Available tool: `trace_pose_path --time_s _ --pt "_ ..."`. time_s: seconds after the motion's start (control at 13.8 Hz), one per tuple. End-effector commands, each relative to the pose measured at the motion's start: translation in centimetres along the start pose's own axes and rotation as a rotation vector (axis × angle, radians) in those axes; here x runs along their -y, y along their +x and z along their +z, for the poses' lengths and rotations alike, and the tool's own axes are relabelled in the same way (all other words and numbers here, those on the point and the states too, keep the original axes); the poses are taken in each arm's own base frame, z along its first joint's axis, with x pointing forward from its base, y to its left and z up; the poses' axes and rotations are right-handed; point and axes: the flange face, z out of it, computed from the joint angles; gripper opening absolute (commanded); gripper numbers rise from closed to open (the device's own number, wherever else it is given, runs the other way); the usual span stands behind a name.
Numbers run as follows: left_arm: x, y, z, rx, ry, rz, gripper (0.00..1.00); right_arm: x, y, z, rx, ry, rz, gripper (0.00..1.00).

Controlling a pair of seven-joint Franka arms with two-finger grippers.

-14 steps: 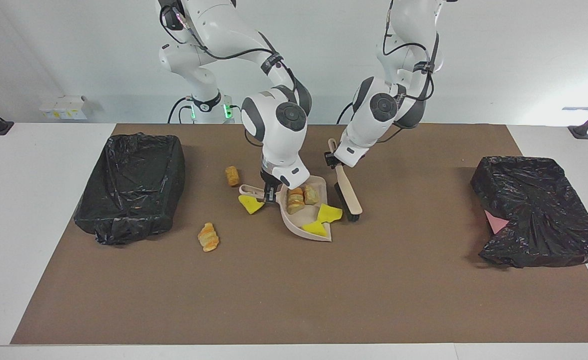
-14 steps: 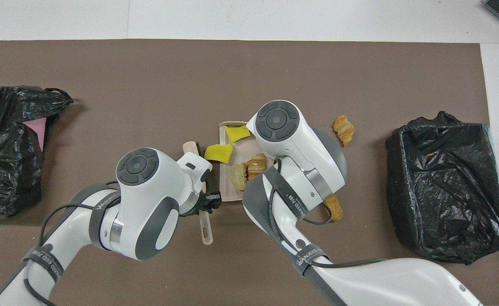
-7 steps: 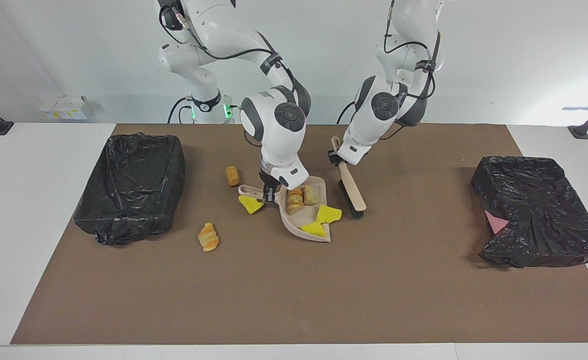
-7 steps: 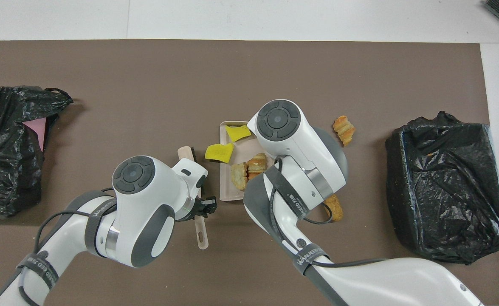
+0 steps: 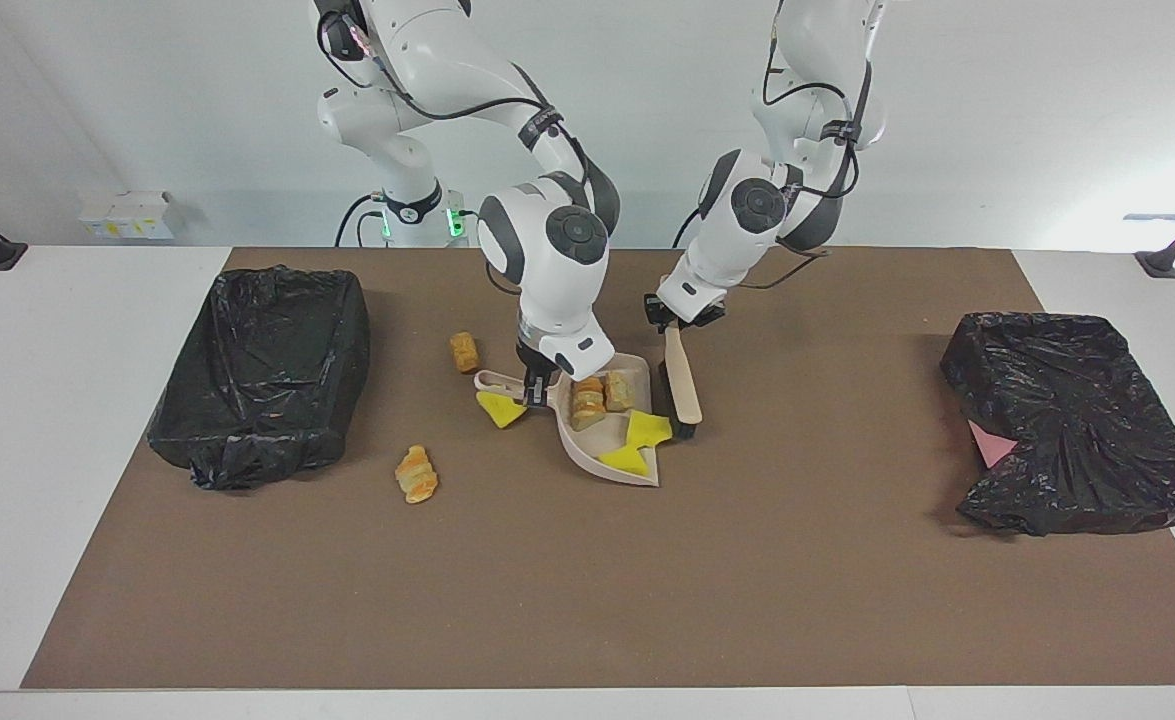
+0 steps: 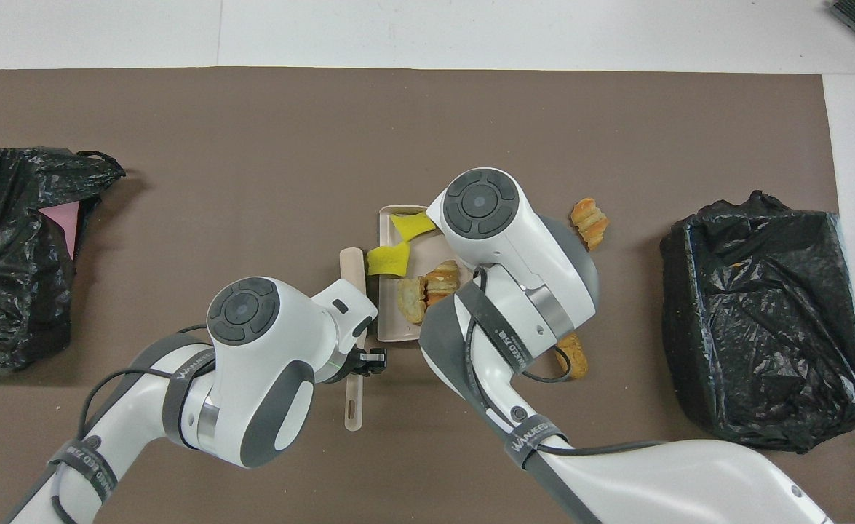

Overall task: Sweep and dump trash in bin
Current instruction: 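Sweep the sponge and bread pieces into the dustpan with the left gripper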

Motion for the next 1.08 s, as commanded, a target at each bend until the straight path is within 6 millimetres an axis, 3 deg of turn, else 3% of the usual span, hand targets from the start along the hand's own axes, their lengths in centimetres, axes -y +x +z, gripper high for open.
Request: trace_pose_path --time_s 0.0,0.22,0.36,0.51,0.58,1.01 --pt "-2.8 -1.4 0.1 -0.004 -0.048 0.087 0.00 -0.3 -0.6 -0.8 -0.012 -0.016 0.032 0.00" --pt "-3.2 -0.9 -0.3 0.000 -0.050 0.068 0.00 -0.9 -1.8 -0.9 -0.015 -0.015 0.041 0.00" --pt "-1.6 -0.6 -0.3 0.026 -0.029 0.014 0.00 -0.9 -2.1 -1.2 -0.032 -0.012 0.049 0.00" --pt "1.2 0.7 -1.9 0.016 -0.020 -0.031 0.00 -1.4 -2.8 -1.2 -0.047 -0.002 0.067 0.00" --pt "1.6 0.9 -2.4 0.012 -0.021 -0.038 0.00 -1.5 -3.0 -1.2 -0.048 -0.001 0.068 0.00" --pt "1.3 -0.1 -2.4 0.004 0.023 -0.099 0.00 -2.3 -5.3 -2.0 -0.099 0.013 0.074 0.00"
